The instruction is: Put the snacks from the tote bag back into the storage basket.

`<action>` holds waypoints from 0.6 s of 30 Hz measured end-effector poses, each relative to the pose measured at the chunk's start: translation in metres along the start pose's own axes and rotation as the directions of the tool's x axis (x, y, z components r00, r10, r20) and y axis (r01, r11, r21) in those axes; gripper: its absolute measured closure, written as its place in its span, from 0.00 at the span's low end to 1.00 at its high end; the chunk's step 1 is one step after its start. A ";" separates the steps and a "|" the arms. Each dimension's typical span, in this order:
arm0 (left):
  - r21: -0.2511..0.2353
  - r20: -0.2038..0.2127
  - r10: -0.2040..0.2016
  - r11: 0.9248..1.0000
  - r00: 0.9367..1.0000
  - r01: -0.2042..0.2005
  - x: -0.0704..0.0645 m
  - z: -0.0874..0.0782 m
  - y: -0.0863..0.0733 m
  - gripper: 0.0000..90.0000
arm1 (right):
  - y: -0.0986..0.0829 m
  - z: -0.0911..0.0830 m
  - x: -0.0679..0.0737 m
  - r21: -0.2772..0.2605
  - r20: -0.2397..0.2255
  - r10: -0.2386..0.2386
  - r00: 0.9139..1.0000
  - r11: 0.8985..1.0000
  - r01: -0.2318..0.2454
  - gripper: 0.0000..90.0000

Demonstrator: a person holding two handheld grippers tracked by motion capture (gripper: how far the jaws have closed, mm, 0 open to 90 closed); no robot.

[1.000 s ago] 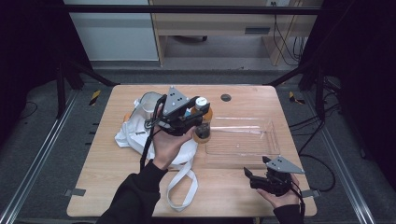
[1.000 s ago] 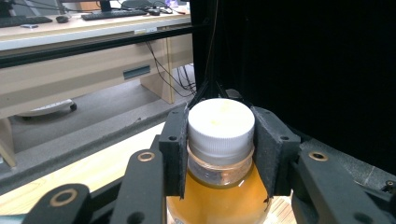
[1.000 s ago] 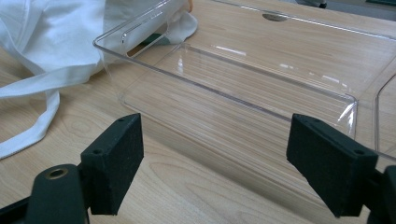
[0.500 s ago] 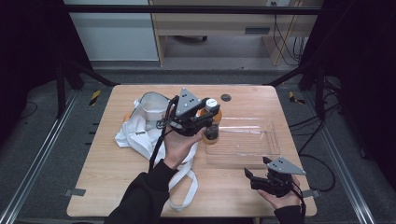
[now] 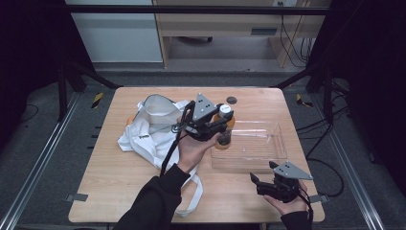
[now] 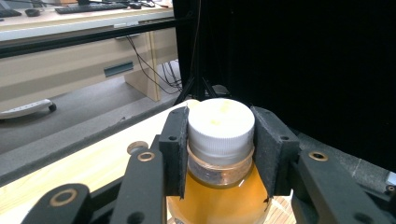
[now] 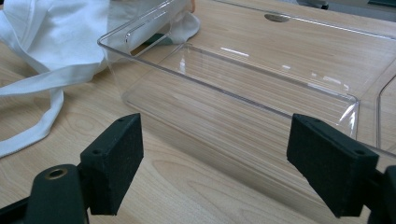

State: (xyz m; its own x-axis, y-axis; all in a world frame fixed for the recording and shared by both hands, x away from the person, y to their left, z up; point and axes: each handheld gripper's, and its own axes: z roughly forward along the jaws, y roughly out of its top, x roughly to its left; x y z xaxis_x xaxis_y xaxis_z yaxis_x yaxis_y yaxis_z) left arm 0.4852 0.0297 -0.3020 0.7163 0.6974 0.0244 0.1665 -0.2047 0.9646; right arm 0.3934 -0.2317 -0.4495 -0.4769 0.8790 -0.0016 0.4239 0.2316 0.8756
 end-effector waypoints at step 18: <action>0.044 0.012 -0.009 0.999 1.000 0.008 -0.001 0.015 -0.022 0.65 | 0.000 0.000 0.000 -0.006 0.000 -0.001 1.000 1.000 0.001 0.21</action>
State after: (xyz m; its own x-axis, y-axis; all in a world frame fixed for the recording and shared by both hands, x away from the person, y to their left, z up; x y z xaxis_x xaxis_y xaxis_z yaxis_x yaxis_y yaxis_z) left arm 0.4907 0.0234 -0.3275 0.7229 0.6909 0.0126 0.2023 -0.2290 0.9522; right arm 0.3933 -0.2313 -0.4496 -0.4778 0.8784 -0.0027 0.4184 0.2303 0.8786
